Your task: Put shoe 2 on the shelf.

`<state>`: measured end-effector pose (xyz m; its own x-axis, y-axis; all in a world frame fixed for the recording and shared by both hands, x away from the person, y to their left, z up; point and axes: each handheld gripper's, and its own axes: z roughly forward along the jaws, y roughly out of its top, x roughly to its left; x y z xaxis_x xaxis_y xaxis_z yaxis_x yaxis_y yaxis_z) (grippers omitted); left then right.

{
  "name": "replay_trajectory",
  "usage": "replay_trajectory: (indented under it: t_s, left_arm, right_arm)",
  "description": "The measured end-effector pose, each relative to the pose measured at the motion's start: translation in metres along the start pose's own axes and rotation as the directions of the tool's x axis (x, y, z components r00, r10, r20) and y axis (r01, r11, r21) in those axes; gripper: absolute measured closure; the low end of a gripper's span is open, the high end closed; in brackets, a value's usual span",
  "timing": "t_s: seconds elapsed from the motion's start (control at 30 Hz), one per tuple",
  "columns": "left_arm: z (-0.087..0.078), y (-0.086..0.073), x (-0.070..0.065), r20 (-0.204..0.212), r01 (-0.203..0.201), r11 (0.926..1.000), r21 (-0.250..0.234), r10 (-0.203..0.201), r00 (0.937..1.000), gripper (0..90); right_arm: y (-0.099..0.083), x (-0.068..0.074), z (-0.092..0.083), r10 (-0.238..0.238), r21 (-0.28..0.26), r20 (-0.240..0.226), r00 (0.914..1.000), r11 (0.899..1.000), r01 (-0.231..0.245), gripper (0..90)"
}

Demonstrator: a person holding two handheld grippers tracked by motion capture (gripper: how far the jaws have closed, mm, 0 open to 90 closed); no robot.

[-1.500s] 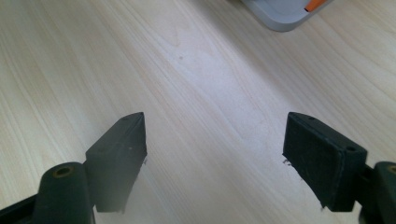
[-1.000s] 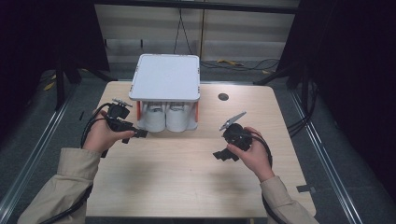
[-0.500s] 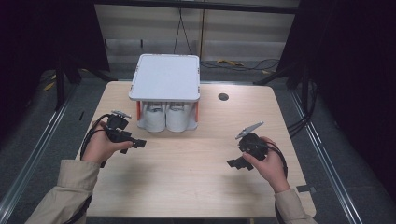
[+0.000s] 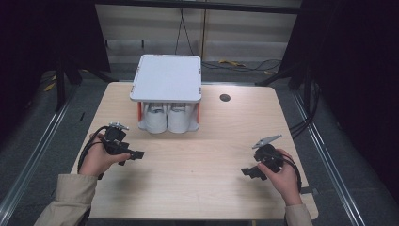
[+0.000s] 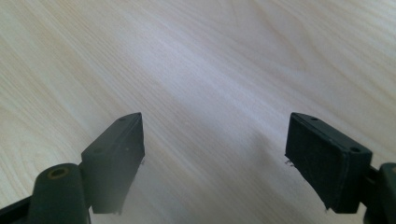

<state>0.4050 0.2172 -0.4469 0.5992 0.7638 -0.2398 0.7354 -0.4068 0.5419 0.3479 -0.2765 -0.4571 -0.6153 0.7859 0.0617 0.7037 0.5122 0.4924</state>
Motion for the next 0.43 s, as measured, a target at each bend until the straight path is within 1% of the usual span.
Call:
replay_trajectory:
  t_s: [0.07, 0.1, 0.13, 0.17, 0.2, 0.23, 0.3, 0.37, 0.4, 0.43]
  left_arm:
    - [0.000, -0.004, 0.000, 0.003, 0.001, 1.0000, -0.009, -0.001, 1.0000, 20.4]
    - [0.001, -0.006, -0.001, -0.001, 0.001, 0.9999, -0.017, -0.001, 1.0000, 20.4]
    - [0.001, -0.008, -0.001, -0.001, 0.000, 0.9998, -0.019, 0.000, 1.0000, 20.4]
    - [0.003, -0.009, 0.000, -0.004, 0.000, 0.9999, -0.015, -0.001, 1.0000, 20.4]
    - [0.004, -0.010, 0.000, -0.001, -0.005, 1.0000, -0.001, 0.005, 1.0000, 20.4]
    - [0.004, -0.011, 0.001, -0.003, -0.004, 1.0000, 0.002, 0.004, 1.0000, 20.3]
    - [0.004, -0.013, 0.003, -0.002, 0.001, 1.0000, -0.002, -0.001, 1.0000, 20.0]
    - [0.005, -0.016, 0.005, -0.009, 0.006, 1.0000, -0.003, -0.006, 0.9999, 19.1]
    - [0.005, -0.017, 0.006, -0.018, 0.000, 1.0000, -0.002, 0.000, 0.9998, 18.4]
    - [0.005, -0.019, 0.006, -0.018, 0.007, 1.0000, -0.003, -0.007, 0.9998, 18.3]
  right_arm:
    - [-0.005, -0.003, 0.001, 0.016, 0.006, 0.000, 0.9999, 1.000, -0.016, 19.1]
    - [-0.006, -0.003, 0.000, 0.014, 0.015, 0.006, 0.9999, 1.000, -0.014, 19.2]
    - [-0.007, -0.005, -0.001, 0.016, 0.001, 0.010, 0.9998, 1.000, -0.016, 19.2]
    - [-0.008, -0.005, -0.002, 0.029, -0.013, 0.008, 0.9996, 0.999, -0.029, 19.2]
    - [-0.009, -0.006, -0.001, 0.031, -0.018, 0.005, 0.9995, 0.999, -0.030, 19.2]
    - [-0.011, -0.007, -0.001, 0.040, -0.015, 0.009, 0.9992, 0.999, -0.040, 19.2]
    - [-0.014, -0.008, 0.002, 0.044, -0.007, 0.020, 0.9988, 0.999, -0.044, 19.2]
    - [-0.018, -0.009, 0.005, 0.062, -0.017, 0.005, 0.9981, 0.998, -0.062, 19.1]
    - [-0.019, -0.009, 0.006, 0.067, -0.021, -0.001, 0.9978, 0.998, -0.067, 19.1]
    - [-0.020, -0.009, 0.007, 0.069, -0.027, 0.003, 0.9976, 0.997, -0.069, 19.0]
